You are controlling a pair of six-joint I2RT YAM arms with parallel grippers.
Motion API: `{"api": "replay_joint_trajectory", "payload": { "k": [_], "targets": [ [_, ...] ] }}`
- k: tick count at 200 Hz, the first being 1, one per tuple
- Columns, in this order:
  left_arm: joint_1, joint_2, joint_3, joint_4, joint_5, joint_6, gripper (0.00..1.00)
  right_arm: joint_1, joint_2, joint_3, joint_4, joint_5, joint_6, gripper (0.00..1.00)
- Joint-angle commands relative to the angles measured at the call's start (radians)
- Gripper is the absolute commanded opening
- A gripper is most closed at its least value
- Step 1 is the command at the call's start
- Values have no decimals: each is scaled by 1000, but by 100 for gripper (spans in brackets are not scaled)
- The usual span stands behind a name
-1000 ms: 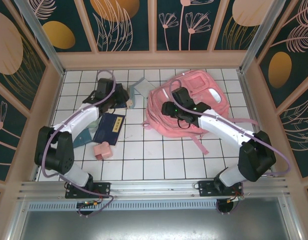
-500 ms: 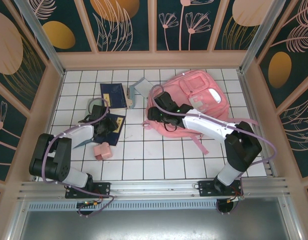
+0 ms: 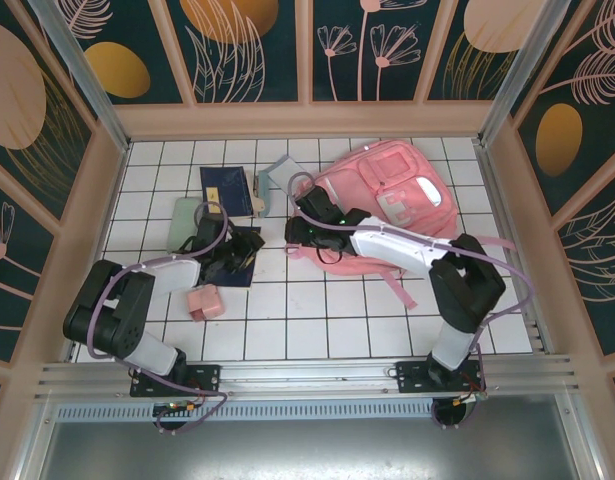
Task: Pack the student bag
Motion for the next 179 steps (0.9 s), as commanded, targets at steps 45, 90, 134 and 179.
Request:
{"api": "replay_joint_trajectory", "payload": {
  "k": [45, 90, 134, 179],
  "targets": [
    [91, -136, 122, -341, -178, 232, 53, 53, 157, 120, 81, -98, 8, 52],
    [160, -107, 108, -421, -286, 414, 58, 90, 288, 201, 106, -164, 21, 48],
    [180, -46, 93, -426, -377, 485, 62, 111, 403, 269, 88, -173, 28, 47],
    [183, 18, 64, -399, -355, 466, 63, 122, 455, 312, 67, -162, 23, 47]
  ]
}}
